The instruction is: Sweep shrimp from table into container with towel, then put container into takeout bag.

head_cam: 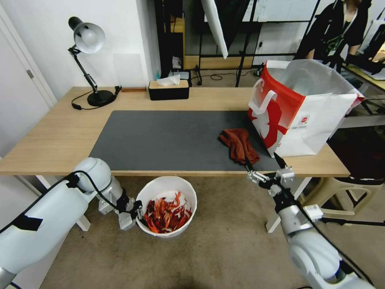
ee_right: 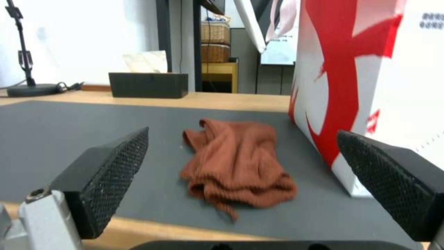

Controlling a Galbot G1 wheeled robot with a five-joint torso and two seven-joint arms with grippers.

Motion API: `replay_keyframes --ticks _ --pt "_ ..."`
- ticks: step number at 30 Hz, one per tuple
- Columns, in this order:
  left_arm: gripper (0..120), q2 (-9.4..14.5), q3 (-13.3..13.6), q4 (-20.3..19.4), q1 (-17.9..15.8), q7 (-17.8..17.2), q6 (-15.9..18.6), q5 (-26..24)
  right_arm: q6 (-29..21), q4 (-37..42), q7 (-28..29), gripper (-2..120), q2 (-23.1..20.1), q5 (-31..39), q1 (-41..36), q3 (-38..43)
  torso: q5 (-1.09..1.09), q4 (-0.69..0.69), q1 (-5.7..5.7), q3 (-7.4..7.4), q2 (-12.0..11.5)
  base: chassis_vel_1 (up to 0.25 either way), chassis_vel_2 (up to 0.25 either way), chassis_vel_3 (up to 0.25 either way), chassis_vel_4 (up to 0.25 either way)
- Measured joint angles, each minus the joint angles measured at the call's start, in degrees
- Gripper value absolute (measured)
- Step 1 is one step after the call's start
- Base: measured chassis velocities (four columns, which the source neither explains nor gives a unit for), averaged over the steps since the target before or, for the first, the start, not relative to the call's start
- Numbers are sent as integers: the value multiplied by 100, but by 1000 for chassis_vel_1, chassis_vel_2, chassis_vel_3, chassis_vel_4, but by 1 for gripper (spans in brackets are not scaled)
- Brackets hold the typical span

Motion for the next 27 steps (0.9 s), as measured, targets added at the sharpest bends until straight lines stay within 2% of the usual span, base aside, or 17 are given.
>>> replay_keyframes --ticks 6,7,8,9,10,11,15,16,19,20,23,24,27 --pt "0 144 -149 -414 347 0 -26 -51 319 -184 -115 100 199 -229 -182 90 -1 0 0 0 0 0 0 0 0" --pt "0 318 -258 -822 577 0 -7 -126 589 -342 -216 100 321 -368 -283 153 1 -1 -1 0 -1 0 0 0 0" --pt "0 429 -292 -1041 673 0 31 -185 673 -394 -244 100 373 -411 -322 161 1 0 0 0 -1 0 0 0 0" --pt "0 429 -292 -1041 673 0 31 -185 673 -394 -244 100 373 -411 -322 161 1 0 0 0 -1 0 0 0 0" --pt "0 534 -329 -1252 757 0 78 -254 744 -424 -267 100 417 -442 -365 161 1 1 0 0 -1 0 0 0 0" --pt "0 534 -329 -1252 757 0 78 -254 744 -424 -267 100 417 -442 -365 161 1 1 0 0 -1 0 0 0 0" --pt "0 794 -407 -1745 815 0 262 -504 875 -459 -299 100 498 -513 -447 161 1 0 0 0 -1 0 0 0 0" --pt "0 794 -407 -1745 815 0 262 -504 875 -459 -299 100 498 -513 -447 161 1 0 0 0 -1 0 0 0 0" --pt "0 994 -416 -2009 670 0 425 -789 924 -469 -302 100 516 -540 -488 181 0 0 0 1 -1 0 0 0 0" --pt "0 994 -416 -2009 670 0 425 -789 924 -469 -302 100 516 -540 -488 181 0 0 0 1 -1 0 0 0 0" --pt "0 1259 -327 -2198 242 0 663 -1364 939 -453 -320 100 521 -556 -541 199 0 -1 1 1 -1 0 0 0 0" --pt "0 1259 -327 -2198 242 0 663 -1364 939 -453 -320 100 521 -556 -541 199 0 -1 1 1 -1 0 0 0 0" --pt "0 1456 -278 -2237 -103 -1 853 -1808 940 -430 -332 100 518 -574 -546 192 0 -1 1 1 -1 0 0 0 0"
